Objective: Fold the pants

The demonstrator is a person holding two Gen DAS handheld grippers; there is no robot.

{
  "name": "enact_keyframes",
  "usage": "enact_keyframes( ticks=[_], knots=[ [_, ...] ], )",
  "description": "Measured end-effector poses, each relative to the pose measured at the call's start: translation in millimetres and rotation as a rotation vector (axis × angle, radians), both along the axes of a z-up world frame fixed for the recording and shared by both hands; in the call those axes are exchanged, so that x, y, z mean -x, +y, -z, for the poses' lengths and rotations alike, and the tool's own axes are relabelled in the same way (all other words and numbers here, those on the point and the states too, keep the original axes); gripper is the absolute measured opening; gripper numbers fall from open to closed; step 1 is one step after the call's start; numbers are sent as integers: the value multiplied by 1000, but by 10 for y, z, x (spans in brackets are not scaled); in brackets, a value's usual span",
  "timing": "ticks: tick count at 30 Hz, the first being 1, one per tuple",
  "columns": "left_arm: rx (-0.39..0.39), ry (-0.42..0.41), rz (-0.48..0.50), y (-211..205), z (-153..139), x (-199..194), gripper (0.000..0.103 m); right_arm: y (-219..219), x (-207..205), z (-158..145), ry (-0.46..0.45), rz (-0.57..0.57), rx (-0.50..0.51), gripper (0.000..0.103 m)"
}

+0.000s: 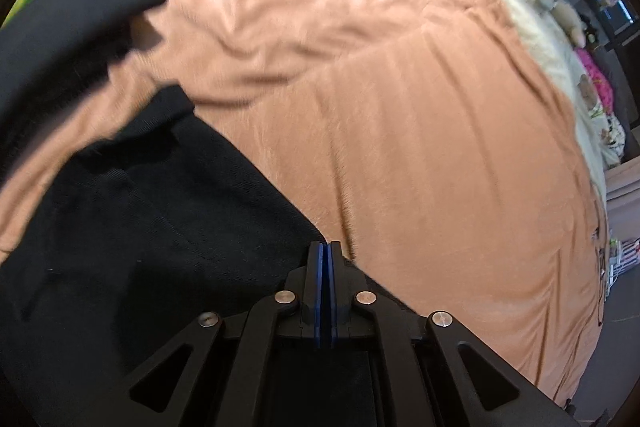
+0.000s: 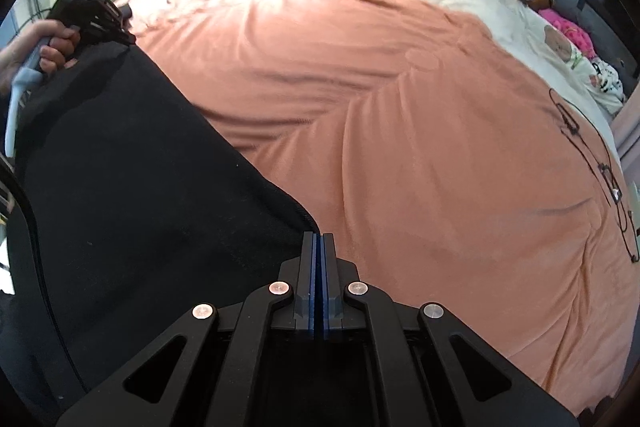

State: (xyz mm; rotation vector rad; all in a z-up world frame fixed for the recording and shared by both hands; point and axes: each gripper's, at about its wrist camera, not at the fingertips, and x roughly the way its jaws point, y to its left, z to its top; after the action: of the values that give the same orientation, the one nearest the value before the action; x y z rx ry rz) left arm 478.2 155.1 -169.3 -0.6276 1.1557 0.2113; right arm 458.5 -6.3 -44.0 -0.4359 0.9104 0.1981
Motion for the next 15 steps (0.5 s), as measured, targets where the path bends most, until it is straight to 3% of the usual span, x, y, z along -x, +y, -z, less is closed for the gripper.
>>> enact_keyframes(
  ticks=[3,7,10,11,15],
  knots=[
    [11,-25,-6,24,-33,43,8,30,-75,123,29,22,5,0],
    [-37,-38,11,-27,-184,198,53,14,-60,58,18,52,-14,16],
    [-53,-52,31,-32,-284,349,54,-54,29,-75,0,76,-62,49],
    [-51,-52,37,-32,-301,389,54,-88,62,-123,-13,86,-72,53],
    [-71,-66,64,-43,-439,596,54,-174,293,-302,-41,115,-110,53]
  ],
)
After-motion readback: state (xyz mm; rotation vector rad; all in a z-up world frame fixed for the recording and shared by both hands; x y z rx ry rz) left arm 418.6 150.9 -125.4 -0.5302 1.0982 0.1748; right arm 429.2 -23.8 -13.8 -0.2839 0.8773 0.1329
